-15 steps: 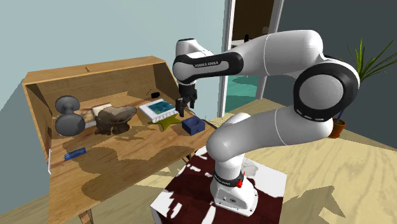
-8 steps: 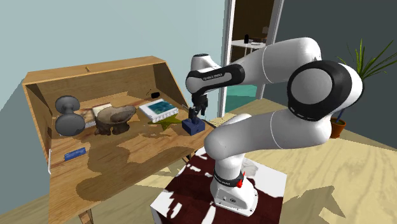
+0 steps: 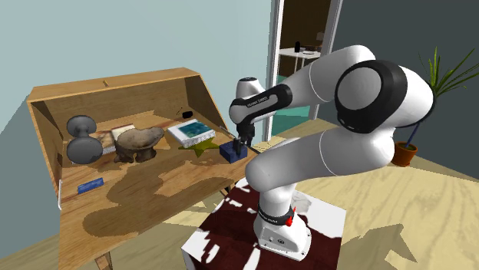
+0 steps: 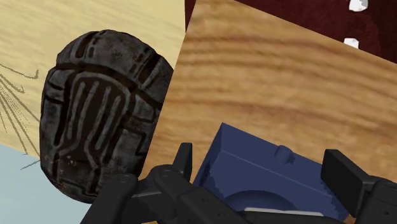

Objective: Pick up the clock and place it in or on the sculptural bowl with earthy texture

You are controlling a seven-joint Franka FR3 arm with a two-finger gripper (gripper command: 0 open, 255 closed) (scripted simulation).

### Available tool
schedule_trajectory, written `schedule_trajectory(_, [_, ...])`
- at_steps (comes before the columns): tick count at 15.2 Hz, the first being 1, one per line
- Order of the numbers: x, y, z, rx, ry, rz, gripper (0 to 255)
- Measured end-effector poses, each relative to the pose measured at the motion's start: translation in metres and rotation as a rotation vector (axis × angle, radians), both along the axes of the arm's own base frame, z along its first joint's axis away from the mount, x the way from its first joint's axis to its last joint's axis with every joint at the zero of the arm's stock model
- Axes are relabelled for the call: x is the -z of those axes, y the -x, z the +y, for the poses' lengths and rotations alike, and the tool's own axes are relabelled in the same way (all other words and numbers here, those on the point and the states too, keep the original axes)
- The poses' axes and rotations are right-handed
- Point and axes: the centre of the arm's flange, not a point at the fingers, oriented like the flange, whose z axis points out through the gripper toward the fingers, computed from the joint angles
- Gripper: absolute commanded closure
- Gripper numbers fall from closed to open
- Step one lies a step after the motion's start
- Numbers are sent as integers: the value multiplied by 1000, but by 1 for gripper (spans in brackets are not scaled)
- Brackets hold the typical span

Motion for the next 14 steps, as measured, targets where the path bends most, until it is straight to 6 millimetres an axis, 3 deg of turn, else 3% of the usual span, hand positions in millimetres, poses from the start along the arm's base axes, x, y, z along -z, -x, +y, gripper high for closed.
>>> schedule_trajectory(3, [12, -1, 0, 0, 0, 0, 0])
schedule_trajectory(8, [14, -2, -1, 0, 0, -1, 0])
schedule_trajectory(9, [14, -2, -1, 0, 0, -1, 255])
schedule_trajectory(14, [14, -2, -1, 0, 0, -1, 255])
